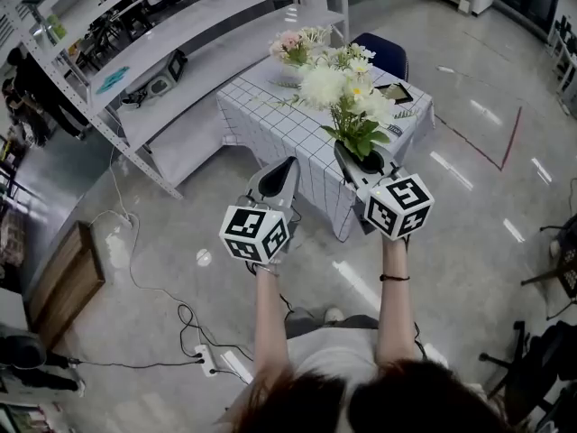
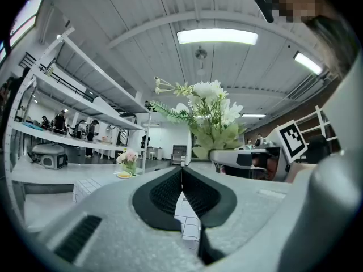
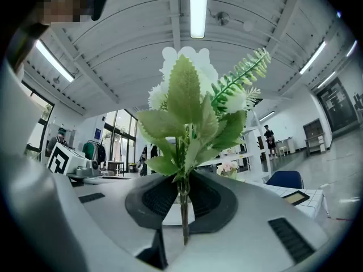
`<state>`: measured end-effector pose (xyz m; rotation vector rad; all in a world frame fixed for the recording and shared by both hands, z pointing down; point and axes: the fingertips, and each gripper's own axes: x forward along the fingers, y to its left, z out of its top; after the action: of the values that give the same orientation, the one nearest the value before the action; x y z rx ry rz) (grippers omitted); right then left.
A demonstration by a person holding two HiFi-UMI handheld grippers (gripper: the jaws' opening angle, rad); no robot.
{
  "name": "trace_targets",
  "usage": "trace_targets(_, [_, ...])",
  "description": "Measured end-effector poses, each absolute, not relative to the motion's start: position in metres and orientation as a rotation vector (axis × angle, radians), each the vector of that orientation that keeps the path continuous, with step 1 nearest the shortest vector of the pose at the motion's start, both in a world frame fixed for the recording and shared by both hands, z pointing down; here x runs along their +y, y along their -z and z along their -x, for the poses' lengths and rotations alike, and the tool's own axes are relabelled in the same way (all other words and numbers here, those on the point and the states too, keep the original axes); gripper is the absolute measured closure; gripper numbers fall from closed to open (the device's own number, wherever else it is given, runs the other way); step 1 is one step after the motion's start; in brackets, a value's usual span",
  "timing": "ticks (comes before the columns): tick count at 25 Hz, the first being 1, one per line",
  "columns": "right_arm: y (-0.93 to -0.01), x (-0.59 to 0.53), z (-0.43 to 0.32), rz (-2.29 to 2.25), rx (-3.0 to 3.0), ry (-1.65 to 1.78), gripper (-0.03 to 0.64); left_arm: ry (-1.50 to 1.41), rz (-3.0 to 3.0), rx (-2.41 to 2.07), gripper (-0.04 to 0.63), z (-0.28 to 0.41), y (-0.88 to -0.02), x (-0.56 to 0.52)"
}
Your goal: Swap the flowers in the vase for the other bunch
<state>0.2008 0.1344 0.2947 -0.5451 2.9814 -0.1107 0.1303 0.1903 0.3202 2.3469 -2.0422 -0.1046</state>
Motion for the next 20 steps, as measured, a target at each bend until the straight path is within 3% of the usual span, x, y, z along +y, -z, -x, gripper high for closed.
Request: trace_targets(20, [-0.321, 0.104, -0.191, 0.584, 2.960, 0.269, 0.566, 0.060, -2.278, -2.023, 0.583, -0.109, -0.342, 0.171])
